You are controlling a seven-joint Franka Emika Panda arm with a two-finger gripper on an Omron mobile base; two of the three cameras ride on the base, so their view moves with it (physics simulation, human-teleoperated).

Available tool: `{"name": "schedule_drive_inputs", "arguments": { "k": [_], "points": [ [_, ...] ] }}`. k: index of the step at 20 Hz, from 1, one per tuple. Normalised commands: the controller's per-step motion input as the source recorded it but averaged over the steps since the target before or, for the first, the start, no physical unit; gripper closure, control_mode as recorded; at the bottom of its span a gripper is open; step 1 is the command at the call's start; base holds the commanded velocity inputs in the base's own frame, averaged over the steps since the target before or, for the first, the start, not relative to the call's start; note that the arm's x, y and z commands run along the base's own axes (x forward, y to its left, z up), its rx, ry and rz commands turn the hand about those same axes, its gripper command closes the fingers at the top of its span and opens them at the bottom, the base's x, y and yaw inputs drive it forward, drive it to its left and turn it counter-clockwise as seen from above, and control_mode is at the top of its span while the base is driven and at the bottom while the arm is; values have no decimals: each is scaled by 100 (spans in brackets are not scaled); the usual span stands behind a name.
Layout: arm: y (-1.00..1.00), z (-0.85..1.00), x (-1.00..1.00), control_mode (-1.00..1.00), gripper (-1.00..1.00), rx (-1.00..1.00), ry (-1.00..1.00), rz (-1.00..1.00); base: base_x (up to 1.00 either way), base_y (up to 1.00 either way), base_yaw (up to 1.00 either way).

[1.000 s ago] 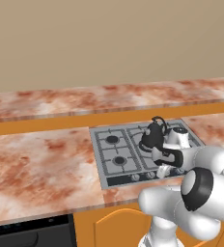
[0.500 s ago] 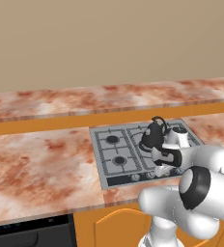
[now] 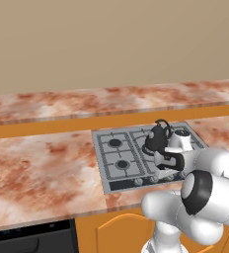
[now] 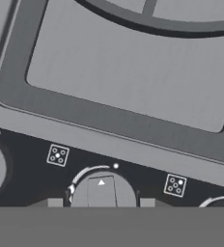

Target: The kettle is done boiling. Turn off the stove, then wait for 300 timesteps before moving the kettle to the dining table.

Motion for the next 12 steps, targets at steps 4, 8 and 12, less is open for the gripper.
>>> {"name": "schedule_drive_inputs", "arguments": {
  "k": [4, 8, 12],
  "points": [
    [0, -1, -10, -100, 100, 0, 0, -23, 0, 0, 0],
    [0, -1, -13, -100, 100, 0, 0, -26, 0, 0, 0],
    [0, -1, -13, -100, 100, 0, 0, -26, 0, 0, 0]
  ]
}}
